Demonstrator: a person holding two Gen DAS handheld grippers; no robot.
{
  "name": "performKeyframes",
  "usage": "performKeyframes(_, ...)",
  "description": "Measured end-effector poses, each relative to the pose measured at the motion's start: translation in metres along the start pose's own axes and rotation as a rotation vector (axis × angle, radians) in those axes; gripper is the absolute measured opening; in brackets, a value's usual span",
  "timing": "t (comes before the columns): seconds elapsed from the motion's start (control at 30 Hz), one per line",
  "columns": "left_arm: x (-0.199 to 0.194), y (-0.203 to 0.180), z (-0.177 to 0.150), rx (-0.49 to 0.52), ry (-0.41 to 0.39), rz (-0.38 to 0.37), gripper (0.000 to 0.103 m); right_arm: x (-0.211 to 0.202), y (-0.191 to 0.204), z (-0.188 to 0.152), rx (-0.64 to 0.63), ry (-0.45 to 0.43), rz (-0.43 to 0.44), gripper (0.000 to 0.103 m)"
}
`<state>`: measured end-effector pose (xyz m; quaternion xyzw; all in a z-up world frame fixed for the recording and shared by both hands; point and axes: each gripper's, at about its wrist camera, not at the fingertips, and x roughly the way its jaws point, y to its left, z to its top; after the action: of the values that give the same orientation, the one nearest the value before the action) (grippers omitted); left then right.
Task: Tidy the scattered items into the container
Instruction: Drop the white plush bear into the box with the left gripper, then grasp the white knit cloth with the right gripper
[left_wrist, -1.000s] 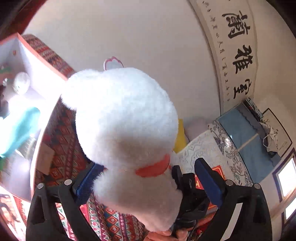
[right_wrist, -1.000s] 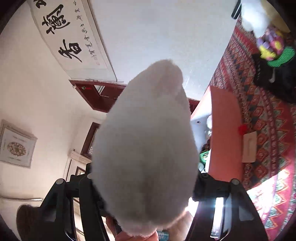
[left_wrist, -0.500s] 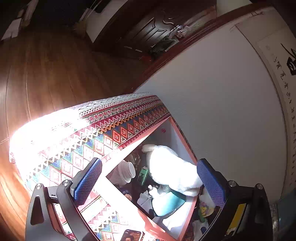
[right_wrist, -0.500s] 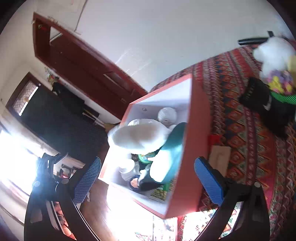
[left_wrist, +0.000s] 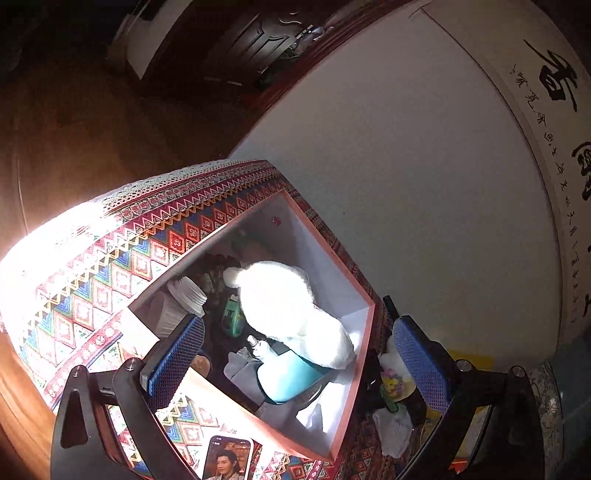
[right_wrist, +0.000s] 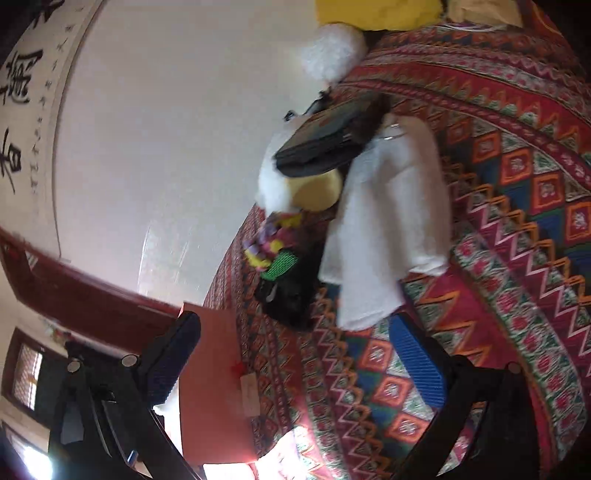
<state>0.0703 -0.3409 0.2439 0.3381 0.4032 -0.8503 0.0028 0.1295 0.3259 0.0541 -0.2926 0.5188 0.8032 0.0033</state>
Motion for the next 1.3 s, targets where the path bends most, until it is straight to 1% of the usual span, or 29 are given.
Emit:
performKeyframes(0.07, 0.012, -0.017, -0.01, 0.04, 0.03, -0.008, 0.103, -0.001, -0.033, 0.012, 0.135, -0.016, -0.006, 0.102)
performKeyframes(0.1, 0.018, -0.025, -0.016, 0.059, 0.044, -0.016, 0.103, 0.0, -0.046, 0.017, 0.208, -0.013, 0.012, 0.102)
performKeyframes(0.13, 0.024, -0.034, -0.021, 0.076, 0.058, -0.025, 0.103, 0.003, -0.058, 0.021, 0.276, -0.006, 0.05, 0.102)
performKeyframes(0.2, 0.036, -0.049, -0.031, 0.108, 0.085, -0.047, 0.103, 0.015, -0.07, 0.028, 0.353, 0.014, 0.122, 0.102)
performKeyframes(0.23, 0.04, -0.057, -0.036, 0.124, 0.1, -0.059, 0.103, 0.02, -0.07, 0.031, 0.361, 0.021, 0.134, 0.102)
performKeyframes(0.3, 0.048, -0.077, -0.046, 0.157, 0.136, -0.082, 0.103, 0.031, -0.067, 0.039, 0.337, 0.021, 0.114, 0.102)
performKeyframes(0.4, 0.063, -0.097, -0.061, 0.194, 0.186, -0.103, 0.103, 0.051, -0.06, 0.05, 0.269, 0.057, 0.028, 0.102)
performKeyframes(0.47, 0.072, -0.108, -0.07, 0.217, 0.209, -0.104, 0.103, 0.059, -0.055, 0.052, 0.23, 0.069, -0.021, 0.102)
performKeyframes(0.53, 0.079, -0.116, -0.077, 0.239, 0.225, -0.096, 0.103, 0.061, -0.047, 0.05, 0.186, 0.071, -0.048, 0.102)
performKeyframes(0.6, 0.085, -0.122, -0.083, 0.257, 0.238, -0.088, 0.103, 0.063, -0.039, 0.048, 0.136, 0.094, -0.079, 0.102)
performKeyframes(0.63, 0.087, -0.125, -0.086, 0.266, 0.244, -0.086, 0.103, 0.064, -0.035, 0.047, 0.103, 0.111, -0.099, 0.099)
performKeyframes(0.67, 0.09, -0.128, -0.089, 0.275, 0.25, -0.083, 0.103, 0.065, -0.032, 0.046, 0.071, 0.13, -0.129, 0.093)
performKeyframes(0.7, 0.093, -0.13, -0.093, 0.284, 0.255, -0.081, 0.103, 0.064, -0.029, 0.044, 0.042, 0.142, -0.16, 0.072)
performKeyframes(0.73, 0.096, -0.135, -0.097, 0.297, 0.26, -0.078, 0.103, 0.062, -0.028, 0.042, 0.028, 0.151, -0.168, 0.05)
performKeyframes(0.77, 0.098, -0.139, -0.103, 0.313, 0.267, -0.075, 0.103, 0.06, -0.028, 0.04, 0.038, 0.161, -0.137, 0.044)
performKeyframes(0.8, 0.1, -0.144, -0.109, 0.333, 0.275, -0.073, 0.103, 0.057, -0.029, 0.037, 0.068, 0.178, -0.08, 0.02)
performKeyframes(0.83, 0.102, -0.15, -0.116, 0.355, 0.284, -0.072, 0.103, 0.056, -0.029, 0.034, 0.101, 0.201, -0.017, 0.013)
performKeyframes(0.93, 0.112, -0.171, -0.143, 0.431, 0.327, -0.081, 0.103, 0.045, -0.018, 0.027, 0.136, 0.223, 0.104, 0.012)
performKeyframes(1.0, 0.123, -0.185, -0.168, 0.485, 0.36, -0.093, 0.103, 0.033, -0.006, 0.028, 0.159, 0.227, 0.209, 0.012)
performKeyframes(1.03, 0.13, -0.195, -0.182, 0.519, 0.372, -0.093, 0.103, 0.023, 0.0, 0.032, 0.166, 0.212, 0.26, 0.012)
performKeyframes(1.07, 0.137, -0.208, -0.2, 0.562, 0.374, -0.088, 0.103, 0.008, 0.007, 0.04, 0.159, 0.174, 0.31, 0.012)
performKeyframes(1.1, 0.144, -0.223, -0.22, 0.62, 0.363, -0.078, 0.103, -0.009, 0.013, 0.05, 0.132, 0.119, 0.343, 0.012)
performKeyframes(1.13, 0.152, -0.24, -0.245, 0.694, 0.341, -0.063, 0.103, -0.027, 0.018, 0.062, 0.094, 0.055, 0.354, 0.012)
performKeyframes(1.17, 0.16, -0.26, -0.272, 0.781, 0.318, -0.048, 0.103, -0.046, 0.019, 0.073, 0.053, -0.017, 0.345, 0.012)
performKeyframes(1.2, 0.169, -0.281, -0.302, 0.878, 0.304, -0.04, 0.103, -0.065, 0.017, 0.083, 0.015, -0.095, 0.312, 0.012)
performKeyframes(1.23, 0.181, -0.301, -0.333, 0.973, 0.305, -0.041, 0.103, -0.083, 0.012, 0.093, -0.018, -0.174, 0.254, 0.012)
performKeyframes(1.27, 0.194, -0.32, -0.363, 1.06, 0.319, -0.046, 0.103, -0.097, 0.002, 0.1, -0.034, -0.244, 0.179, 0.012)
performKeyframes(1.3, 0.209, -0.337, -0.393, 1.14, 0.339, -0.045, 0.103, -0.107, -0.009, 0.104, -0.024, -0.293, 0.104, 0.012)
